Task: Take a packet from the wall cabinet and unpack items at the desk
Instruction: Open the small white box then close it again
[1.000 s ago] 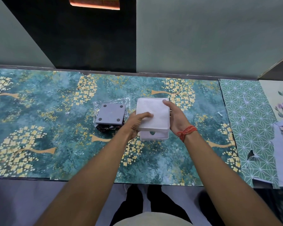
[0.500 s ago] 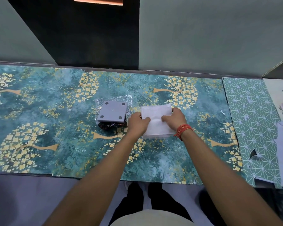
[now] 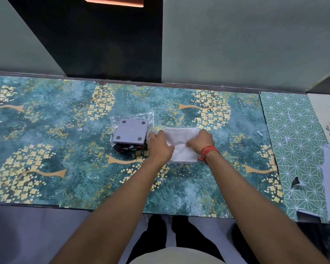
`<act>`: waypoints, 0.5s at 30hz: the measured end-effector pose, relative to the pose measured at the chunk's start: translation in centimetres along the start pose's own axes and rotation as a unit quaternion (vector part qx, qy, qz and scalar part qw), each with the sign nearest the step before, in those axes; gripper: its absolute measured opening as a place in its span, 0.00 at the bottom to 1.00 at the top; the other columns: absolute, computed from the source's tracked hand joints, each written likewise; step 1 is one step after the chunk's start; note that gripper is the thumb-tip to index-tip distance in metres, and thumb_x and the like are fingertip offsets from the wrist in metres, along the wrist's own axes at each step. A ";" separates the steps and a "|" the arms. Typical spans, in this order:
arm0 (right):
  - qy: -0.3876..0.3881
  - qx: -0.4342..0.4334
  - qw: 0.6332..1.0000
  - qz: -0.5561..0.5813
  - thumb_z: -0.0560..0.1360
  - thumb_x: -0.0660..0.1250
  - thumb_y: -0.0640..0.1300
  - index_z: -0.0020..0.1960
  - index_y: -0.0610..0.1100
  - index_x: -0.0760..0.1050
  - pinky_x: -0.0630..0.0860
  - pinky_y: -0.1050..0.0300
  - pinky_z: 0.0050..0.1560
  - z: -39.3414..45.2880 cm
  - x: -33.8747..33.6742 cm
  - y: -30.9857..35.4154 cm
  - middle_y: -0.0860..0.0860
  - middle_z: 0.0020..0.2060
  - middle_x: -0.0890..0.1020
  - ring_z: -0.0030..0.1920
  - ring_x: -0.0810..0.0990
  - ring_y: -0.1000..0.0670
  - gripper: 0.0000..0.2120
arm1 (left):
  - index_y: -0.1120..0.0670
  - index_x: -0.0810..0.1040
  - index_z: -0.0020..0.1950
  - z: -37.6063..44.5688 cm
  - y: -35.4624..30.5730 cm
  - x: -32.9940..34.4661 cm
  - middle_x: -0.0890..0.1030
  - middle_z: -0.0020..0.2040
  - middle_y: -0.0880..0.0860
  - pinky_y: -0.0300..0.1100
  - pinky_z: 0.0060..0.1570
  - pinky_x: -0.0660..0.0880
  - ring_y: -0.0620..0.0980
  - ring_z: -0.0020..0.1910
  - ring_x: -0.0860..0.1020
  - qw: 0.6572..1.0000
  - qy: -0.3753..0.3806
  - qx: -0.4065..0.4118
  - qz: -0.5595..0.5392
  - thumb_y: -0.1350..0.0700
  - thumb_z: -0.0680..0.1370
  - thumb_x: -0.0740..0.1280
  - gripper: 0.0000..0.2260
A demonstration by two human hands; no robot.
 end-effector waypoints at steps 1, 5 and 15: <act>0.011 -0.001 1.000 0.010 0.69 0.71 0.43 0.65 0.38 0.68 0.76 0.51 0.49 -0.1 0.2 0.0 0.38 0.64 0.71 0.57 0.77 0.38 0.26 | 0.58 0.69 0.68 0.1 0.3 0.4 0.70 0.66 0.61 0.51 0.59 0.72 0.62 0.62 0.73 1.000 0.012 -0.003 -0.019 0.56 0.72 0.72 0.26; 0.044 -0.011 0.998 0.046 0.66 0.70 0.43 0.67 0.38 0.66 0.78 0.50 0.46 0.5 1.0 -0.1 0.39 0.61 0.75 0.56 0.78 0.39 0.31 | 0.56 0.66 0.69 0.3 1.0 1.1 0.74 0.63 0.61 0.52 0.53 0.76 0.62 0.60 0.76 0.998 0.030 -0.004 -0.059 0.53 0.69 0.73 0.31; -0.107 -0.261 0.959 -0.032 0.73 0.70 0.43 0.71 0.44 0.66 0.66 0.49 0.66 -2.9 -1.8 2.7 0.43 0.67 0.71 0.66 0.70 0.40 0.29 | 0.55 0.68 0.73 -0.3 -2.2 -1.9 0.71 0.71 0.55 0.48 0.68 0.68 0.54 0.70 0.70 0.979 -0.071 0.167 -0.092 0.56 0.77 0.69 0.25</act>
Point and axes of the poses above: each hand's wrist, its own z-axis towards the middle knuckle, its own x-axis out of the palm, y = z × x, the point moved 8 cm from there along z, towards the middle knuckle
